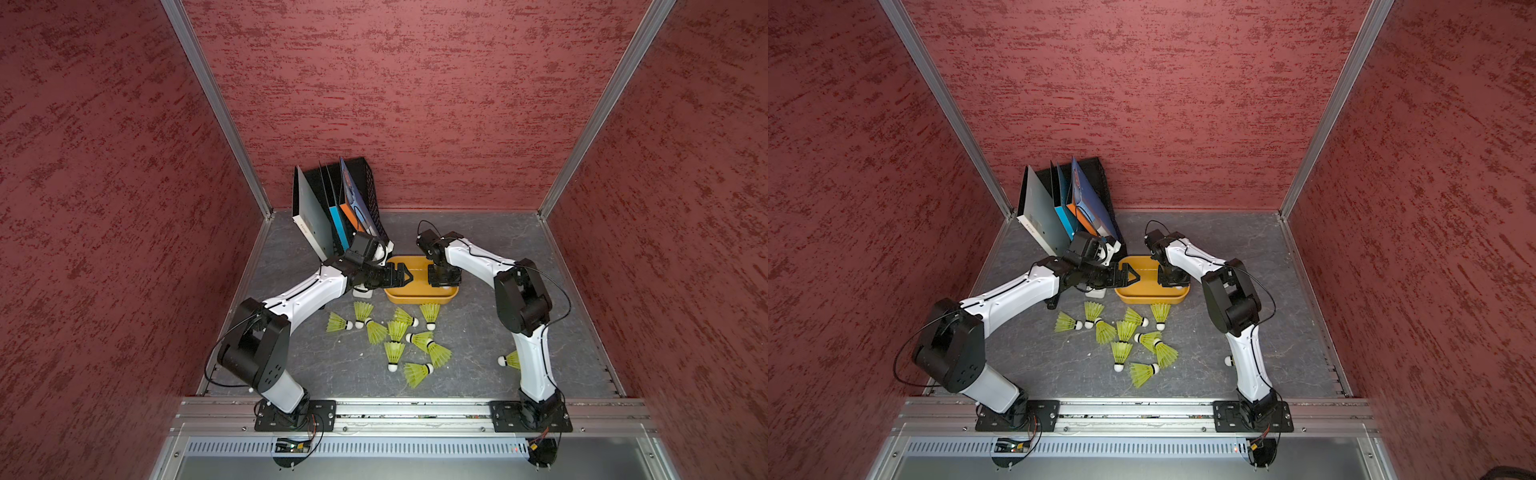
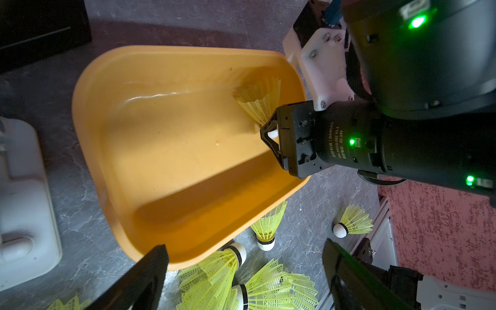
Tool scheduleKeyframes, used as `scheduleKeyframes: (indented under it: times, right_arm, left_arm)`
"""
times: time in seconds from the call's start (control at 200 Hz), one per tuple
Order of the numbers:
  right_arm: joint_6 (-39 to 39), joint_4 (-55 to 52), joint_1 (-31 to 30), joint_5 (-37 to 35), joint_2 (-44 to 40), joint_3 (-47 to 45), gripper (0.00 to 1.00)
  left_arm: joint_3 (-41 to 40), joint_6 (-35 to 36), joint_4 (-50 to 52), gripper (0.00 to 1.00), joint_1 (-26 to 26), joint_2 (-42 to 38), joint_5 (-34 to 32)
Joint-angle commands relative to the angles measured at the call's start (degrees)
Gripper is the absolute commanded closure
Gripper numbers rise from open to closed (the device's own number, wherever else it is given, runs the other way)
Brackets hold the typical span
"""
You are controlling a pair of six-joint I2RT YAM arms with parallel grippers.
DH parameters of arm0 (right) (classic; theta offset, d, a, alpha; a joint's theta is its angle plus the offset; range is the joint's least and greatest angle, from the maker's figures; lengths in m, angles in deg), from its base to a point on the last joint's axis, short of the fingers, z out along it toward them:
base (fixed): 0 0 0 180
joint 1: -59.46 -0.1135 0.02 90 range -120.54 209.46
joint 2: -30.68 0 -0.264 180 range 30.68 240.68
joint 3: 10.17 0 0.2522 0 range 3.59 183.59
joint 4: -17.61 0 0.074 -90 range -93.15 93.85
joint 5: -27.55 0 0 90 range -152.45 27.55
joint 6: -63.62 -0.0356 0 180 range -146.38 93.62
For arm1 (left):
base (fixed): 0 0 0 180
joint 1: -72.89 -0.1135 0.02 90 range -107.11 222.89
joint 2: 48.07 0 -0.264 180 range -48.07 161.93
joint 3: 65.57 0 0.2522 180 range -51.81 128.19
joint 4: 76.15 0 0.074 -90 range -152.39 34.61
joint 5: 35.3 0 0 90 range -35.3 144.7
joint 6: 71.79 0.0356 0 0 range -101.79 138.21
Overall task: Put the shuttlecocks into the storage box
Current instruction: Place the shuttlecock in the storage box.
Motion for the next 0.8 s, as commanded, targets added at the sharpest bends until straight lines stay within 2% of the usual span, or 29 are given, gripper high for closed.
scheduleKeyframes:
  times: [0.0,0.536,0.656,0.791]
  right_arm:
    - [-1.23,-0.99,0.25,-0.81,-2.21,1.63,0.54]
    - [-3.87,-2.05,-0.16,2.13,-11.59,0.67,0.39]
    - [-3.56,-0.92,-0.91,3.57,-16.19,-1.67,0.35]
    - [-2.78,6.3,-2.44,8.01,-26.27,-11.63,0.29]
  left_arm:
    - [-0.83,-0.22,-0.86,0.06,0.49,-1.59,-0.47]
    - [-6.0,-1.72,1.73,0.06,3.33,-8.31,-4.12]
    - [-8.16,-0.84,5.24,0.06,6.53,-12.61,-7.17]
    - [-13.13,-2.85,6.78,0.06,11.96,-18.17,-11.12]
